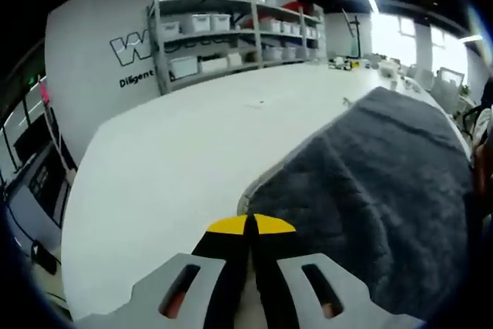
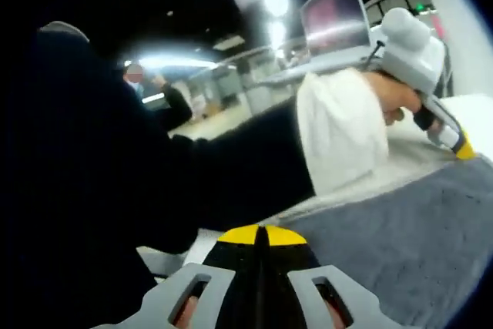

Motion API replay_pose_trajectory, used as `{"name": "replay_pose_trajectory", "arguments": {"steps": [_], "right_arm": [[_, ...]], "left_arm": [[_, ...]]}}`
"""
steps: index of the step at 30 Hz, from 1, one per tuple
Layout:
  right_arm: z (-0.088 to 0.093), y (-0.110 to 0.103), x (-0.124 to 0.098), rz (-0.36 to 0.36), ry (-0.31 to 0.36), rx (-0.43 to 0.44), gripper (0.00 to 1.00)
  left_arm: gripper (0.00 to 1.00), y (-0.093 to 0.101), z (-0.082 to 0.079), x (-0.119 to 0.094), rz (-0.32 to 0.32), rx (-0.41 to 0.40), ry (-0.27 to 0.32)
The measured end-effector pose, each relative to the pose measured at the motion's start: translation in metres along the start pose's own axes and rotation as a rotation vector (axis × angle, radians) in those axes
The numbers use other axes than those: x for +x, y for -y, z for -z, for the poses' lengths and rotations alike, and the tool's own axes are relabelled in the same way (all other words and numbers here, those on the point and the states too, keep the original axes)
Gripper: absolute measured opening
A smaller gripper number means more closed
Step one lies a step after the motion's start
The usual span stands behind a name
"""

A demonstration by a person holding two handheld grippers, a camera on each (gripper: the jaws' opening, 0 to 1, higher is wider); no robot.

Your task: Open the folded towel by lifting each exposed corner and separating the folded layers until the towel lies flat within the target outline without major curled edges

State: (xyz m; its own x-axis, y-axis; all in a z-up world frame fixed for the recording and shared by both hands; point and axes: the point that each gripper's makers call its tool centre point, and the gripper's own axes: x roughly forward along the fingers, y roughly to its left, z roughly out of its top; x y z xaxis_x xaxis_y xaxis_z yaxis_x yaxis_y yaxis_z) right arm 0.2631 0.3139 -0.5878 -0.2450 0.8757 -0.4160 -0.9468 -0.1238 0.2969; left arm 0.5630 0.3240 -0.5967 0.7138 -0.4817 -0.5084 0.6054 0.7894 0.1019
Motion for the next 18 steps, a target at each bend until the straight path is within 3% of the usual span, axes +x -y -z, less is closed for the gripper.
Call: {"name": "replay_pose_trajectory", "arguments": {"steps": [5, 14, 16, 18], "right_arm": [[0.01, 0.0, 0.008, 0.005, -0.042, -0.011, 0.0], [0.009, 0.002, 0.01, -0.007, -0.024, 0.038, 0.0], [0.007, 0.003, 0.008, 0.01, -0.023, -0.001, 0.0], [-0.021, 0.003, -0.003, 0.041, 0.14, 0.017, 0.0]], "left_arm": [[0.01, -0.004, 0.003, -0.001, -0.01, -0.023, -0.008], [0.01, -0.007, 0.004, -0.001, -0.037, -0.008, -0.018], [0.01, -0.005, 0.001, -0.001, -0.026, -0.013, -0.003], [0.01, 0.006, -0.014, -0.002, 0.047, -0.05, 0.089]]}}
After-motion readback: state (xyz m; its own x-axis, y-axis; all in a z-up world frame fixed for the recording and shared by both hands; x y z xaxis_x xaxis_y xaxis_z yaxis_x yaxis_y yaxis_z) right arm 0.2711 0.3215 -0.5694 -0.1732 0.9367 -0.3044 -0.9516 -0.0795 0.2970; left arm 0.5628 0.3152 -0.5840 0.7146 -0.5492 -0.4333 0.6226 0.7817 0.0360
